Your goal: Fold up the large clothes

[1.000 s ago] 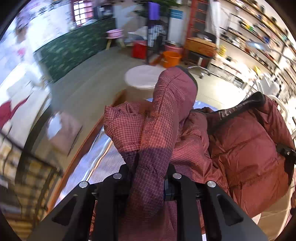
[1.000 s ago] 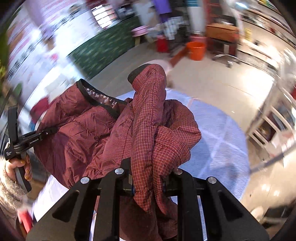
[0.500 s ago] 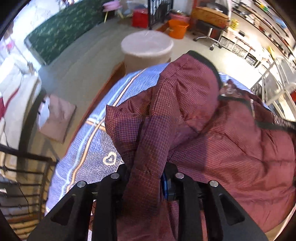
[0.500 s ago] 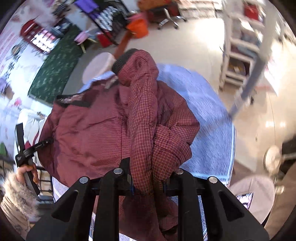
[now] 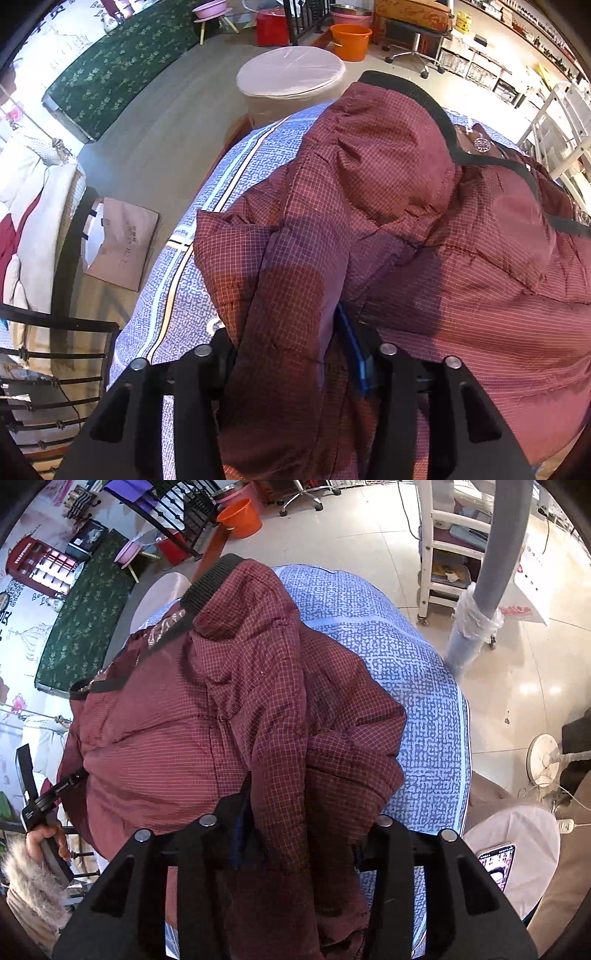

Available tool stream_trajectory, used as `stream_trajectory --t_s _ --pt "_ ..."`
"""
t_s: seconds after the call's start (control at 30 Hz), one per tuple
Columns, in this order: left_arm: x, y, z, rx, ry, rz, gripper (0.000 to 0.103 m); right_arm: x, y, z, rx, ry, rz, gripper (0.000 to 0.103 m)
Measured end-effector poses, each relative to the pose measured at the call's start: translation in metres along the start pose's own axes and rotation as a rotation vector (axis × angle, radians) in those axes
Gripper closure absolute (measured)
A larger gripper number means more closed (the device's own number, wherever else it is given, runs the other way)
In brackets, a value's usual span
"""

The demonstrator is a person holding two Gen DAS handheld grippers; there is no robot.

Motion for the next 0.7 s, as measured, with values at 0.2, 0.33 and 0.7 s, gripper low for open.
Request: stream_trajectory --t_s 0.2,0.33,0.7 --pt "0.020 0.005 0.007 -0.020 -0.046 -0.173 0.023 0.001 -0.001 -0.005 -0.007 0.042 -0.001 0.054" --pt "0.044 0.015 0.020 -0.002 -0.087 -0.200 0.017 0.008 -0.003 -0.006 -0.003 0.072 0.011 0.050" --pt "0.115 0.031 0.076 0.049 -0.144 -0.291 0.016 0.042 -0.014 0.006 -0.060 0.048 0.097 0.044"
Point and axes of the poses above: each gripper's, at about its wrist camera, not at the fingertips, and x roughly against the way its jaws point, y to its left, z to its underside, the point moved 4 cm from there along -x, roughly the way its jaws point, and after that the axes turned 13 degrees about y, right-handed, at the moved point
